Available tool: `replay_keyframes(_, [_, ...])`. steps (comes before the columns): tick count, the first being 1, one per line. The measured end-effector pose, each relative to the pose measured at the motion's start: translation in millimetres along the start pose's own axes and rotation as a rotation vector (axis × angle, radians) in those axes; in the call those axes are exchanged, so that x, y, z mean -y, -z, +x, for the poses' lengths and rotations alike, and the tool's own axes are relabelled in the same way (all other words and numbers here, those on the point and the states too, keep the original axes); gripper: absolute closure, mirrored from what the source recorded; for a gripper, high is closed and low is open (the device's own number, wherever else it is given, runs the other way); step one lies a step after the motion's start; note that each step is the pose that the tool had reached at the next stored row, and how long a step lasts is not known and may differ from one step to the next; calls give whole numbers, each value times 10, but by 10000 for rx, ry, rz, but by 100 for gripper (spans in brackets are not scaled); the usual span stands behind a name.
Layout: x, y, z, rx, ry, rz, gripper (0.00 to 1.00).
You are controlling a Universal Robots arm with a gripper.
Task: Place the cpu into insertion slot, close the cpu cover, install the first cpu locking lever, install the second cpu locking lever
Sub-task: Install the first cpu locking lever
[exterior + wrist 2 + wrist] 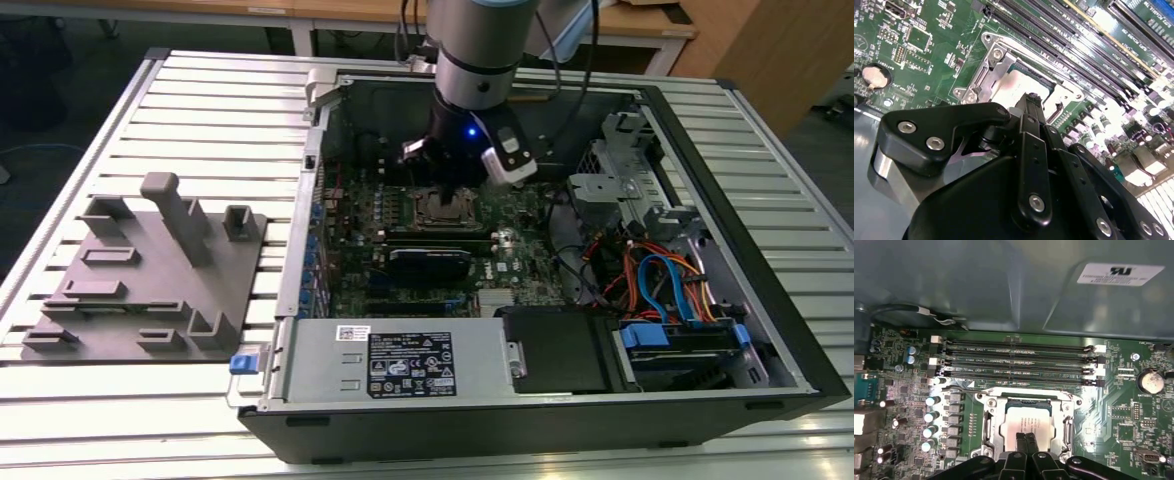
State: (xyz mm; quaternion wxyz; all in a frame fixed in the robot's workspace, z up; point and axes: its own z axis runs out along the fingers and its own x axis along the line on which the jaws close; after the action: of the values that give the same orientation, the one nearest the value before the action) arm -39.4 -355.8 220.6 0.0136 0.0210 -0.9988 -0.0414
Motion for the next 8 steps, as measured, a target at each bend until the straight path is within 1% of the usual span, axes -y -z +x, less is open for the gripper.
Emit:
replay_keyframes(4, [-6,76,1,13,2,1,90])
replay_keyframes(8, [-12,139,4,59,5,2,90])
